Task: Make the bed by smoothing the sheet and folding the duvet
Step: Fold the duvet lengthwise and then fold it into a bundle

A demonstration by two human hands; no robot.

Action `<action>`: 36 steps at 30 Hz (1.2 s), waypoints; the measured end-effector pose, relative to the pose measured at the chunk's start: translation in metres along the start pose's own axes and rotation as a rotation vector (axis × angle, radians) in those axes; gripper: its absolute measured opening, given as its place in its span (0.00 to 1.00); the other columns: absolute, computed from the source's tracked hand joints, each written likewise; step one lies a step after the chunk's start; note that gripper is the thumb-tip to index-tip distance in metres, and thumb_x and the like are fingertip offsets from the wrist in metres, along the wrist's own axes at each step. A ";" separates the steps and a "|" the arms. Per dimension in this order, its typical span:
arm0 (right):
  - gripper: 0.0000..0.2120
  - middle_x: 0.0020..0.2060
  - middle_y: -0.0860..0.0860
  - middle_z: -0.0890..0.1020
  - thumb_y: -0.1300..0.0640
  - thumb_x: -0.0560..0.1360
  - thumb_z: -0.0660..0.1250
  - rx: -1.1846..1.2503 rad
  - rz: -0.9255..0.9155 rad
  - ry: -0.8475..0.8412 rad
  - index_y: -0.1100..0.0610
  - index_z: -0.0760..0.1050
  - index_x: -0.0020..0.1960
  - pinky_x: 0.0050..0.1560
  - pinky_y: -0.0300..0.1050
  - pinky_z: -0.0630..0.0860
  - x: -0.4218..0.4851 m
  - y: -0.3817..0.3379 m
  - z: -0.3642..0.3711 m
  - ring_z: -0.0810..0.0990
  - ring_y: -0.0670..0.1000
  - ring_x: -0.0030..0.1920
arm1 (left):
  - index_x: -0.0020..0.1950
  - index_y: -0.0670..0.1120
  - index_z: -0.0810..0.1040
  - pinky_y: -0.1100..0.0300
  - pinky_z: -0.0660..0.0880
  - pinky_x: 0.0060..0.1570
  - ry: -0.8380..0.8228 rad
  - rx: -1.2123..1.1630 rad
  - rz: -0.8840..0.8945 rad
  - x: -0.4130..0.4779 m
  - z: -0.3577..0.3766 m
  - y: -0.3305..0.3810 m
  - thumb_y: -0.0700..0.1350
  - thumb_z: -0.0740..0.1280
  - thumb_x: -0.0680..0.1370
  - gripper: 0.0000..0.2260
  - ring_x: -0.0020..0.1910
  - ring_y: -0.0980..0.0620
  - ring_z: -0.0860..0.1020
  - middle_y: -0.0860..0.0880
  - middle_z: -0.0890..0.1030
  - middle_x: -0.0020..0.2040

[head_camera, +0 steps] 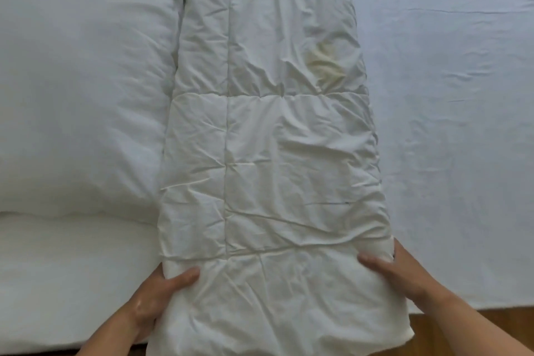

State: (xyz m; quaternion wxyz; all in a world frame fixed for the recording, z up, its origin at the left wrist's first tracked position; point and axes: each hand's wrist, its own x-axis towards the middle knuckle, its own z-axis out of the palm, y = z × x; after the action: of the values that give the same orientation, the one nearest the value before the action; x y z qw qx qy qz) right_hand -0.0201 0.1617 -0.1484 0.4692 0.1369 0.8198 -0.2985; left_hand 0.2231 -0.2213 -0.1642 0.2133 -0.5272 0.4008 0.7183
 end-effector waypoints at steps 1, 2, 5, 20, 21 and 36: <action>0.42 0.58 0.42 0.83 0.33 0.57 0.82 0.043 -0.013 -0.009 0.40 0.71 0.67 0.60 0.55 0.79 0.003 0.009 0.002 0.84 0.48 0.55 | 0.68 0.46 0.74 0.37 0.75 0.62 -0.035 -0.042 -0.041 0.002 0.001 -0.003 0.51 0.85 0.55 0.44 0.57 0.36 0.82 0.39 0.83 0.59; 0.39 0.56 0.43 0.85 0.35 0.57 0.82 0.098 -0.019 -0.021 0.41 0.74 0.65 0.58 0.56 0.80 0.004 0.016 0.006 0.85 0.49 0.53 | 0.68 0.44 0.74 0.36 0.74 0.62 -0.071 -0.058 -0.077 0.002 0.004 -0.005 0.49 0.86 0.54 0.45 0.58 0.34 0.81 0.37 0.82 0.60; 0.32 0.51 0.49 0.87 0.40 0.59 0.81 0.232 -0.026 -0.041 0.48 0.80 0.60 0.57 0.60 0.80 -0.002 0.025 0.019 0.87 0.53 0.51 | 0.64 0.40 0.78 0.46 0.79 0.53 -0.129 0.024 -0.074 -0.001 0.025 -0.006 0.47 0.86 0.49 0.44 0.55 0.39 0.84 0.39 0.84 0.56; 0.60 0.66 0.49 0.78 0.33 0.47 0.83 -0.014 0.066 -0.085 0.47 0.66 0.75 0.65 0.51 0.74 -0.014 -0.001 -0.004 0.80 0.51 0.63 | 0.66 0.51 0.72 0.60 0.62 0.69 0.235 0.845 -0.005 0.010 -0.048 0.034 0.39 0.73 0.71 0.26 0.68 0.49 0.73 0.50 0.81 0.58; 0.63 0.65 0.50 0.77 0.28 0.44 0.81 0.040 0.039 -0.036 0.45 0.65 0.75 0.65 0.55 0.75 -0.009 -0.032 -0.017 0.80 0.52 0.61 | 0.64 0.57 0.68 0.63 0.68 0.60 0.181 1.004 0.042 -0.003 -0.027 0.072 0.49 0.77 0.71 0.26 0.60 0.53 0.76 0.55 0.79 0.55; 0.48 0.79 0.48 0.52 0.27 0.67 0.67 -0.240 -0.494 0.304 0.37 0.46 0.79 0.75 0.57 0.62 0.221 -0.350 -0.062 0.61 0.57 0.77 | 0.61 0.36 0.77 0.50 0.73 0.58 0.965 0.739 0.649 0.169 0.114 0.464 0.63 0.66 0.76 0.30 0.61 0.36 0.77 0.34 0.79 0.61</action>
State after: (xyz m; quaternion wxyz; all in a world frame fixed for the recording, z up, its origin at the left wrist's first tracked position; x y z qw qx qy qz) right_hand -0.3544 -0.0872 -0.1862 0.2673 -0.0799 0.9183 -0.2810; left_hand -0.2420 -0.4223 -0.1442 -0.0490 -0.5339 0.8071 0.2470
